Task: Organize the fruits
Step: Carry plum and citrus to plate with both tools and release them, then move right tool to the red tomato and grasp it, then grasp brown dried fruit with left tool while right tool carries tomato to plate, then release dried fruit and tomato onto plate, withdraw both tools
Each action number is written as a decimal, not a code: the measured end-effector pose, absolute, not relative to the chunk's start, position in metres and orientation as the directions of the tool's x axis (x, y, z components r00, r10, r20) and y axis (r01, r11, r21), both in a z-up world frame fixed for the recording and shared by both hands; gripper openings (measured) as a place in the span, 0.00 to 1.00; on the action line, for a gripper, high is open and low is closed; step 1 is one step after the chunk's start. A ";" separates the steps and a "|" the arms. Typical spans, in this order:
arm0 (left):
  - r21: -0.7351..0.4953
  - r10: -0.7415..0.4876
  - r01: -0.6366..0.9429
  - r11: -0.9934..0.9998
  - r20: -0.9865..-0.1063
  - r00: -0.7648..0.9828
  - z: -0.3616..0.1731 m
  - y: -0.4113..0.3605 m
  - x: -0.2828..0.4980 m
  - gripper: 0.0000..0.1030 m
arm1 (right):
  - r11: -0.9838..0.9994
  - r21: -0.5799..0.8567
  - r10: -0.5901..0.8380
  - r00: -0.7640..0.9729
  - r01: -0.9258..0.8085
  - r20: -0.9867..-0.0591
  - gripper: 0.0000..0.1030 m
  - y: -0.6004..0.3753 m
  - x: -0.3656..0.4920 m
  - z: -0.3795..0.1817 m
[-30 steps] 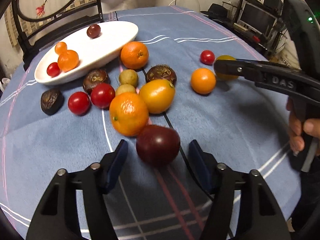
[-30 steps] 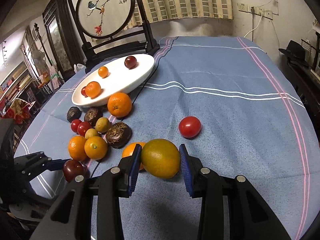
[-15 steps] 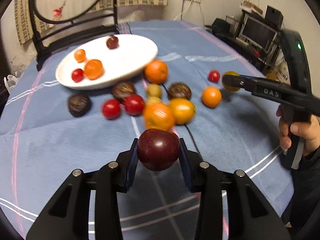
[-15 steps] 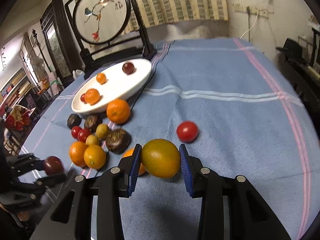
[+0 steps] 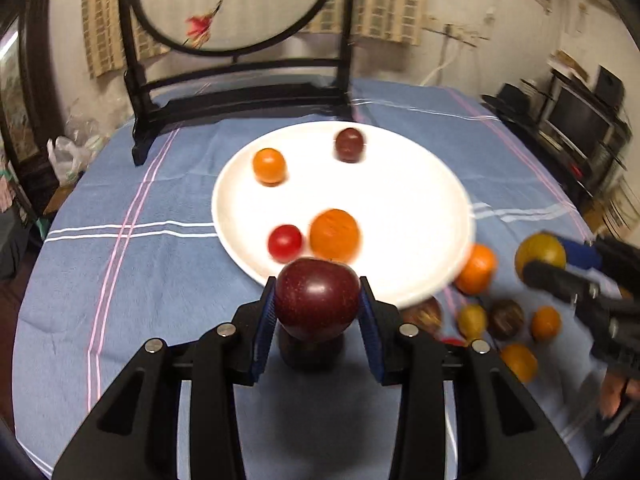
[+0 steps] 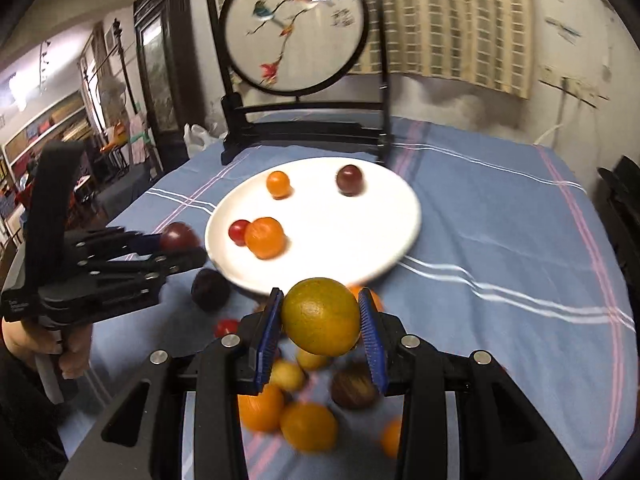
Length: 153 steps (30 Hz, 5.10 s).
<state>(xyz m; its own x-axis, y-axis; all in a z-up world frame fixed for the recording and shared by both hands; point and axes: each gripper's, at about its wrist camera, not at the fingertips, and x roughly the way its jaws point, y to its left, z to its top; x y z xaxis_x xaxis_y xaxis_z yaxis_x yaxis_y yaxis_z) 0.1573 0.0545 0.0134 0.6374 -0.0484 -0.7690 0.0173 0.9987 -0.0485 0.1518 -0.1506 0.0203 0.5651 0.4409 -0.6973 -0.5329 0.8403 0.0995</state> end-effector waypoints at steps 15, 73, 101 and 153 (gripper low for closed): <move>-0.073 -0.045 -0.020 0.997 -0.790 0.611 -0.002 0.070 0.211 0.70 | 0.870 0.031 0.345 0.561 -0.493 -0.752 0.56 -0.106 0.196 -0.009; -0.094 -0.056 -0.046 0.995 -0.851 0.521 -0.047 0.052 0.079 0.90 | 0.987 0.081 0.147 0.601 -0.136 -0.785 0.29 -0.273 0.167 -0.050; 0.000 0.011 -0.020 1.000 -0.837 0.546 -0.050 0.058 0.153 0.60 | 0.955 0.148 0.281 0.629 -0.257 -0.724 0.29 -0.265 0.144 -0.032; -0.080 0.010 -0.117 0.990 -0.784 0.621 0.015 0.076 0.222 0.71 | 0.907 0.113 0.353 0.585 -0.406 -0.730 0.63 -0.145 0.195 0.000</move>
